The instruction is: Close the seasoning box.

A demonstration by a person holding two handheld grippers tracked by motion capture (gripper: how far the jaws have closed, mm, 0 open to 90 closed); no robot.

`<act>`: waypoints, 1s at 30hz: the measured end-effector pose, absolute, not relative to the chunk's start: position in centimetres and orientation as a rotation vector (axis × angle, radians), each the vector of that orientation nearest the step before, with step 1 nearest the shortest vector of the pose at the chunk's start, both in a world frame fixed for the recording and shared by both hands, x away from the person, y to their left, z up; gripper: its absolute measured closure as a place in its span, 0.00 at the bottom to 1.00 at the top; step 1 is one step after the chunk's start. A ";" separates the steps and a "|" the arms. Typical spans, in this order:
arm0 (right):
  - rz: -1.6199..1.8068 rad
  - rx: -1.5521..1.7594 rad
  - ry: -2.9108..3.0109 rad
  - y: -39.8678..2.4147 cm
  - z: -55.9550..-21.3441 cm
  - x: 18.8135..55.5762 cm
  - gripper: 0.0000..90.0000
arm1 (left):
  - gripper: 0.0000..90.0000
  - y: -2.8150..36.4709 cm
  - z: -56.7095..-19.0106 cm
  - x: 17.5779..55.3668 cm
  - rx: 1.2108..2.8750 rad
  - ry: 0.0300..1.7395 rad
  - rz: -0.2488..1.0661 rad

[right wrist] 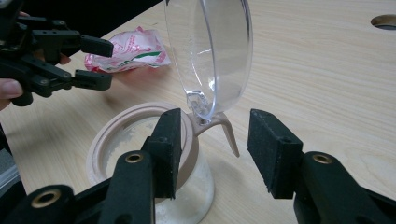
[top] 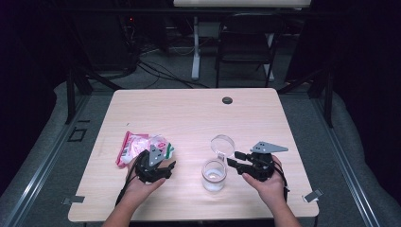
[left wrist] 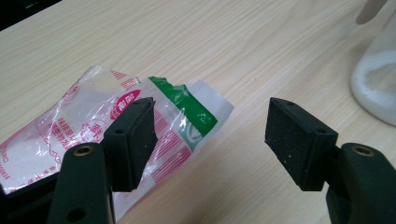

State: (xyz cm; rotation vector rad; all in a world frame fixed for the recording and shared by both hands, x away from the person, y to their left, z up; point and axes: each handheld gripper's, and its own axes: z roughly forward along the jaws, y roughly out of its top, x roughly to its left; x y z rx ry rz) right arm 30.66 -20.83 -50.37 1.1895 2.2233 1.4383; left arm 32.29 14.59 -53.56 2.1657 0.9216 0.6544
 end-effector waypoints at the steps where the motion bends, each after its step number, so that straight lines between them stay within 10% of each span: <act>1: 1.437 1.189 2.216 -20.9 -50.4 30.5 0.60 | 0.37 14.5 -53.7 32.5 2.173 0.922 0.670; 15: 1.407 1.190 2.190 -21.7 -50.4 29.2 0.59 | 0.41 14.3 -55.9 35.5 2.249 1.022 0.783; 30: 1.396 1.178 2.199 -21.5 -50.5 29.0 0.59 | 0.66 16.2 -56.4 36.7 2.193 1.172 0.742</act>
